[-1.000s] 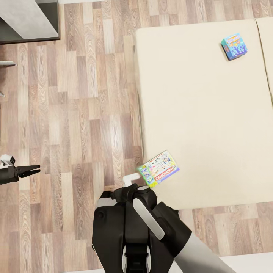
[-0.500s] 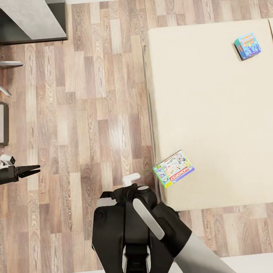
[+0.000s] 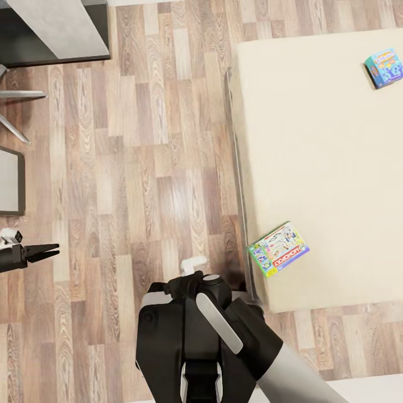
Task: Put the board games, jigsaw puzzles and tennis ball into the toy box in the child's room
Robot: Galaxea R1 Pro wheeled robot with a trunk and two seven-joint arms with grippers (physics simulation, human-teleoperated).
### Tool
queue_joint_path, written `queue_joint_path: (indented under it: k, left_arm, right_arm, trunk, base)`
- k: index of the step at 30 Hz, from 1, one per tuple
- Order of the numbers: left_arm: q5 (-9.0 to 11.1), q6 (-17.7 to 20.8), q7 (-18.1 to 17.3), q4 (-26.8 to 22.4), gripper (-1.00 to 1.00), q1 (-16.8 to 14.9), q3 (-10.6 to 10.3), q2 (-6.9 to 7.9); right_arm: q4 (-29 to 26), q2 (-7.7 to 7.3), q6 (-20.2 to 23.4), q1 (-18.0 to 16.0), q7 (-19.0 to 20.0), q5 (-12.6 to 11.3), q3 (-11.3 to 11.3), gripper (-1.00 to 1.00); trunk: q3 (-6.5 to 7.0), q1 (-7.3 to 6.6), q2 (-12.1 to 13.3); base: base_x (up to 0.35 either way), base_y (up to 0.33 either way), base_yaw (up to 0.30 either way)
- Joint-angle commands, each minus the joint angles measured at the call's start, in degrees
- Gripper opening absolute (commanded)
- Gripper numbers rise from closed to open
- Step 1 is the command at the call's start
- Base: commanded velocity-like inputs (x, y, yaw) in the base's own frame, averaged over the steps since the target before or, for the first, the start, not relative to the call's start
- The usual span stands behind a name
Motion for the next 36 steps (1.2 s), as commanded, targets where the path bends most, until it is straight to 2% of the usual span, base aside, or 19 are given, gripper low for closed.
queue_joint_path:
  k: [1, 27, 36]
  left_arm:
    - [0.0, 0.6, -0.2, 0.0, 1.00, 0.0, 0.0, 0.03]
    - [0.0, 0.6, -0.2, 0.0, 1.00, 0.0, 0.0, 0.03]
    - [0.0, 0.6, -0.2, 0.0, 1.00, 0.0, 0.0, 0.03]
  right_arm:
    - [0.0, 0.01, 0.1, 0.0, -0.6, -0.6, 0.1, 1.00]
    - [0.0, 0.01, -0.3, 0.0, -0.6, -0.6, 0.1, 1.00]
    - [0.0, 0.01, -0.4, 0.0, -0.6, -0.6, 0.1, 1.00]
  trunk:
    - [-0.06, 0.04, -0.1]
    - [-0.06, 0.04, -0.1]
    - [-0.03, 0.04, -0.1]
  base:
    - [0.000, 0.235, 0.000]
    - [0.000, 0.233, 0.000]
    - [0.000, 0.063, -0.004]
